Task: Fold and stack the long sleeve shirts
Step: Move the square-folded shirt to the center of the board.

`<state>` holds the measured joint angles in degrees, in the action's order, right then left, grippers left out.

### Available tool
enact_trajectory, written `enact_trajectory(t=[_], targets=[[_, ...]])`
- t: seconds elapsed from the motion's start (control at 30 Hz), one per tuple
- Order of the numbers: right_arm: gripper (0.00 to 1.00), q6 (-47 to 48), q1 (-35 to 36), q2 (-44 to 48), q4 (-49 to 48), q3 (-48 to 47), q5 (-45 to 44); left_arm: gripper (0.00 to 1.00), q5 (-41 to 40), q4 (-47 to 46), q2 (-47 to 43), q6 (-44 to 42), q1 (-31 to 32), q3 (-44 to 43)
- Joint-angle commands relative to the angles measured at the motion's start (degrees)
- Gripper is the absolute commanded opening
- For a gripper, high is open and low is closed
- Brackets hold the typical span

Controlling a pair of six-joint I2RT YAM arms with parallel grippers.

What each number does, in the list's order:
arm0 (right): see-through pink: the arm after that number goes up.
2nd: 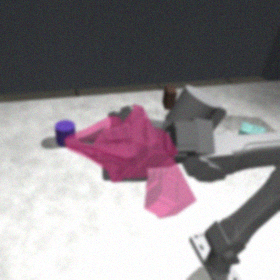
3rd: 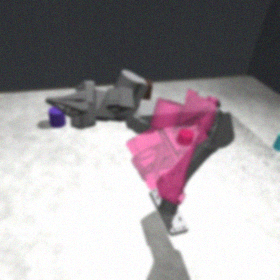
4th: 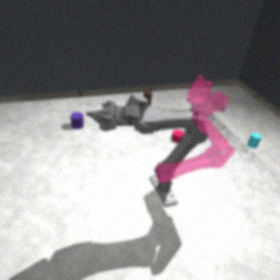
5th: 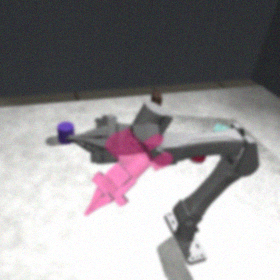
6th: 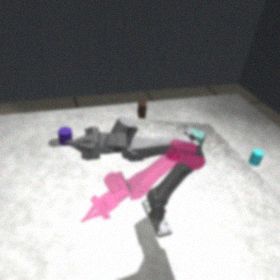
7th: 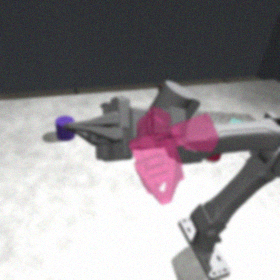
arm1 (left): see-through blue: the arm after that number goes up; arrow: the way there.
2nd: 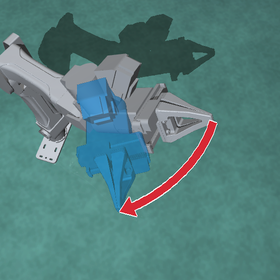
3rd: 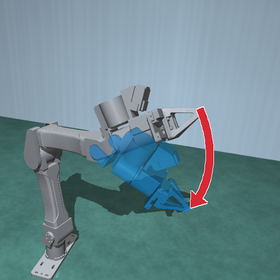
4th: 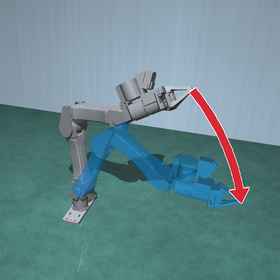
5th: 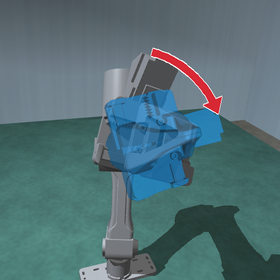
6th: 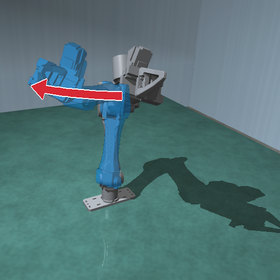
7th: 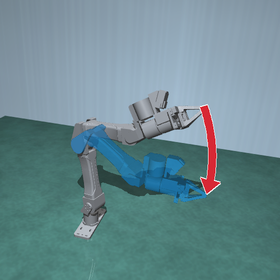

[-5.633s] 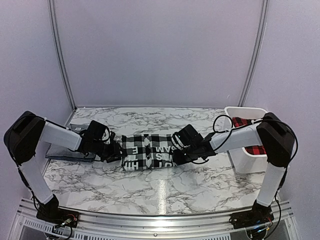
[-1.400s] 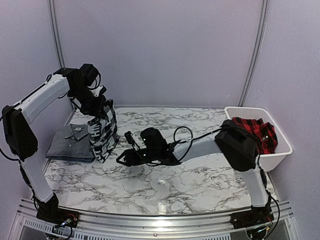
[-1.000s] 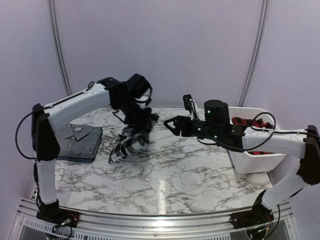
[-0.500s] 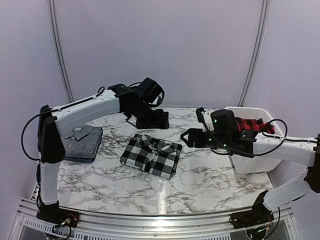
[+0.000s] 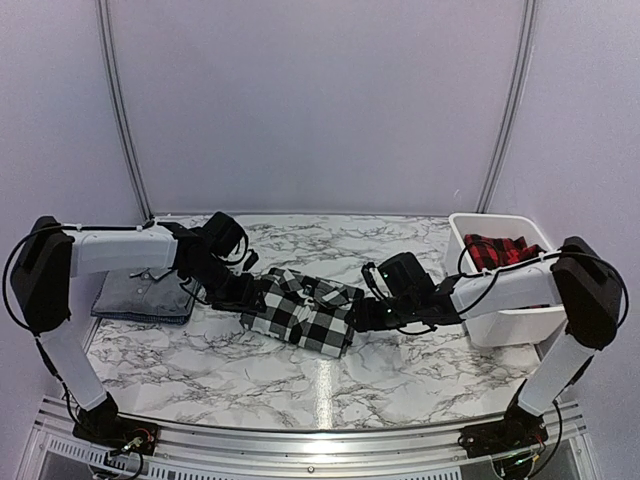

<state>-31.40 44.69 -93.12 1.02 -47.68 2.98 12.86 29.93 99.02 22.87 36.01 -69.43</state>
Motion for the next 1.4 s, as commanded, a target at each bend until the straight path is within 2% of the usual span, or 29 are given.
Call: enact_trajectory(t=[0.0,0.37,0.53,0.73,0.97,1.1,1.27,1.37], targets=[[0.63,-1.7,-1.4,-2.6,-5.1,-0.2,3.5,0.64,5.7,-5.8,0.2,-3.3,0.0,3.5],[0.57,-0.8,-3.6,-9.0,-6.6,-3.3,7.4,0.50,4.8,-8.9,2.3,-0.5,0.8,7.6],[0.44,0.1,-6.5,-9.6,-5.7,-3.5,7.7,0.46,4.7,-10.8,2.3,3.0,4.5,8.2],[0.40,2.7,-11.4,-8.7,-4.1,-3.2,8.7,0.46,1.6,-12.0,3.3,7.4,9.1,6.4],[0.51,4.4,-11.3,-7.4,-2.2,-4.0,10.7,0.50,-8.5,-11.5,-2.9,10.8,8.3,7.6],[0.53,4.5,-10.3,-7.6,-2.0,-4.2,10.9,0.53,-14.5,-9.7,-7.8,11.5,6.9,8.9],[0.50,4.6,-8.7,-10.3,-1.3,-5.9,10.4,0.54,-17.6,-6.9,-11.5,11.0,2.3,10.7],[0.42,4.6,-7.8,-11.9,-1.3,-7.1,10.0,0.54,-20.0,-4.6,-12.2,9.9,0.2,10.8]])
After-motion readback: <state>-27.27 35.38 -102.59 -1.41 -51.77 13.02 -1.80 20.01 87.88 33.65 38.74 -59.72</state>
